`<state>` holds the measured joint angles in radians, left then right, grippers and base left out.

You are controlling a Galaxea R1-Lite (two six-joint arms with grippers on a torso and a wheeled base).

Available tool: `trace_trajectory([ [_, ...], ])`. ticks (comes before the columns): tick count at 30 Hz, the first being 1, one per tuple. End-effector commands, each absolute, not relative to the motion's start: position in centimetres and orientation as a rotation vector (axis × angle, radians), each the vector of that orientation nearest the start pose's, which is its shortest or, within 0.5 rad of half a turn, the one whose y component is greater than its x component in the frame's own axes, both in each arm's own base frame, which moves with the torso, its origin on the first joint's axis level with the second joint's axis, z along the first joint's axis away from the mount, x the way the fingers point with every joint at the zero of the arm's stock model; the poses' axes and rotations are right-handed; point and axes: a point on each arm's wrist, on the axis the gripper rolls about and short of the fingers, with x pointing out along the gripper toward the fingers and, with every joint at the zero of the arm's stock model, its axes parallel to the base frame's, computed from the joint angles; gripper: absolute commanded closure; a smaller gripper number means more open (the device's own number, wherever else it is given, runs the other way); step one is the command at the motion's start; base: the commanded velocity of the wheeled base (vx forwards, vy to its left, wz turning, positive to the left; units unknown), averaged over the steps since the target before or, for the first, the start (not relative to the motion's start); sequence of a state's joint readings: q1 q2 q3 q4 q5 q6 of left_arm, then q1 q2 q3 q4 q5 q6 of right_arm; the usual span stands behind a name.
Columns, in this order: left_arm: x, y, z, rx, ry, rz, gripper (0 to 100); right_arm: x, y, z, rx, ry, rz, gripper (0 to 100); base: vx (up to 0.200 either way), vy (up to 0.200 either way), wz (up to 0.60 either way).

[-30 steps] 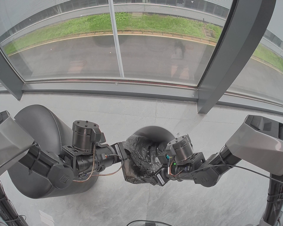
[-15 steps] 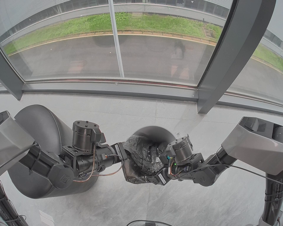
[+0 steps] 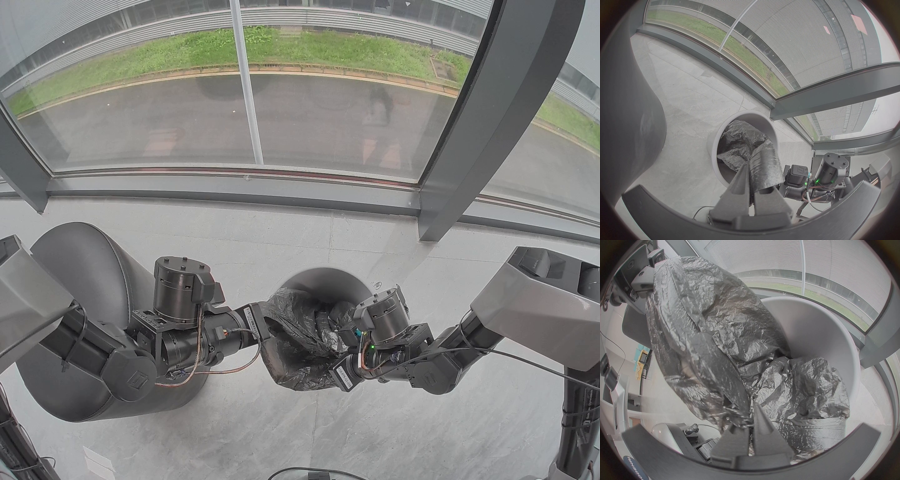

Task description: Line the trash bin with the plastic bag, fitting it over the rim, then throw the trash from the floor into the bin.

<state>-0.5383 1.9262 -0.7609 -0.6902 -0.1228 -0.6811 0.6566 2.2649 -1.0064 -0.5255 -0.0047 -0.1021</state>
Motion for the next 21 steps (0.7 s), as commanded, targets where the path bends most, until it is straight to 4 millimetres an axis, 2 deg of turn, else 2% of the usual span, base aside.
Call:
trace_trajectory([
  [1,28.5,-17.3,10.4,-0.544,0.672,-0.459,100,31.2,24.0,2.3,-0.334,0.664,0.657,100,0.0,0.0,0.0],
  [5,28.4,-17.3,10.3,-0.543,0.673,-0.458,100,31.4,23.6,3.4,-0.321,0.639,0.647,100,0.0,0.0,0.0],
  [9,28.4,-17.3,10.4,-0.542,0.671,-0.459,100,31.4,23.1,6.0,-0.298,0.574,0.639,100,0.0,0.0,0.0],
  [12,28.4,-17.3,10.3,-0.539,0.673,-0.459,100,31.5,22.8,7.0,-0.289,0.548,0.632,100,0.0,0.0,0.0],
  [16,28.3,-17.2,9.9,-0.534,0.686,-0.451,100,32.2,22.0,8.0,-0.275,0.52,0.596,100,0.0,0.0,0.0],
  [21,28.3,-17.0,9.1,-0.532,0.666,-0.454,100,32.5,21.4,8.2,-0.273,0.517,0.562,100,0.0,0.0,0.0],
])
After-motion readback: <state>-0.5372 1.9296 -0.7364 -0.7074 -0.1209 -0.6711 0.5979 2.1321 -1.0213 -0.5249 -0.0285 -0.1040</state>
